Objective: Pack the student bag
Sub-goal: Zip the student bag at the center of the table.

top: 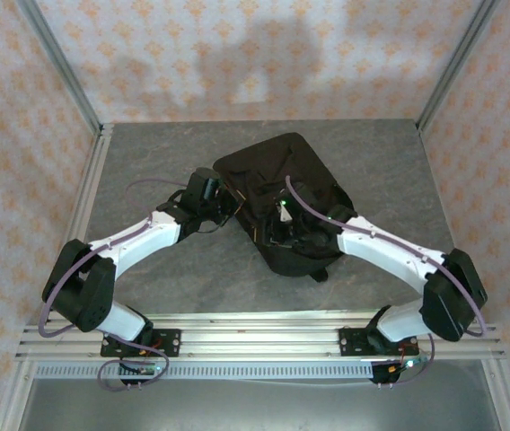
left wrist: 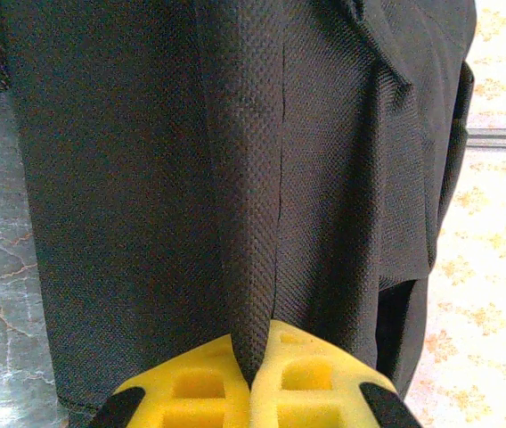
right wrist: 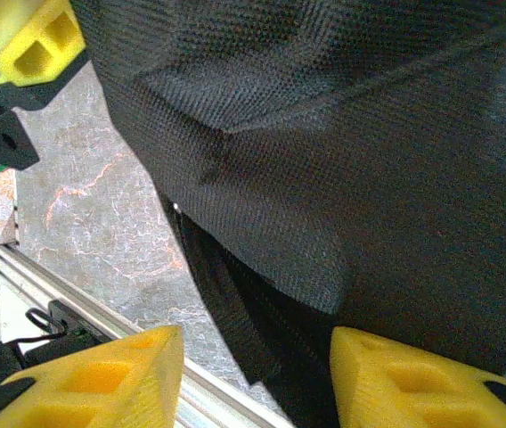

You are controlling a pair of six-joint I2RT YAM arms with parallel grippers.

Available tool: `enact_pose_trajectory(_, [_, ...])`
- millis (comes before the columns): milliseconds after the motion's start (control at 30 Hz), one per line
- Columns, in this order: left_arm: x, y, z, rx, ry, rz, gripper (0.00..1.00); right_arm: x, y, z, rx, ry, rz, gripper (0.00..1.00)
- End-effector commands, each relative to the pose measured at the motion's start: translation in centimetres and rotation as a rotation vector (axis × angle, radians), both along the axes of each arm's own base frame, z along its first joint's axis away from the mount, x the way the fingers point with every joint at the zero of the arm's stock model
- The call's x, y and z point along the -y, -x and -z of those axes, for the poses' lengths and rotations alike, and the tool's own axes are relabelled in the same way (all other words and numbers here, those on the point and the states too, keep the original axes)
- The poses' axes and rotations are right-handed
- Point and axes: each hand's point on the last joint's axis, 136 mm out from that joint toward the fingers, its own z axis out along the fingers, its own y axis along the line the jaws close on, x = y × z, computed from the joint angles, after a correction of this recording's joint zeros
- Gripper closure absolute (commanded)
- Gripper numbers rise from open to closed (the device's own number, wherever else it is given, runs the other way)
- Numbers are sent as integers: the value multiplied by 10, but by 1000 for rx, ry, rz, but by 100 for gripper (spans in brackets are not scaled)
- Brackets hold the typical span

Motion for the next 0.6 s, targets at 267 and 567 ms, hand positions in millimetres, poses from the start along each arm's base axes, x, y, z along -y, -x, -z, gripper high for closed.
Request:
enact_pose_trajectory(267, [5, 1, -33, 85, 42, 20, 100, -35, -29, -29, 28, -154, -5, 53])
enact_pose_trajectory(567, [5, 0, -31, 85, 40, 25, 100, -39, -33, -36, 36, -153, -17, 45])
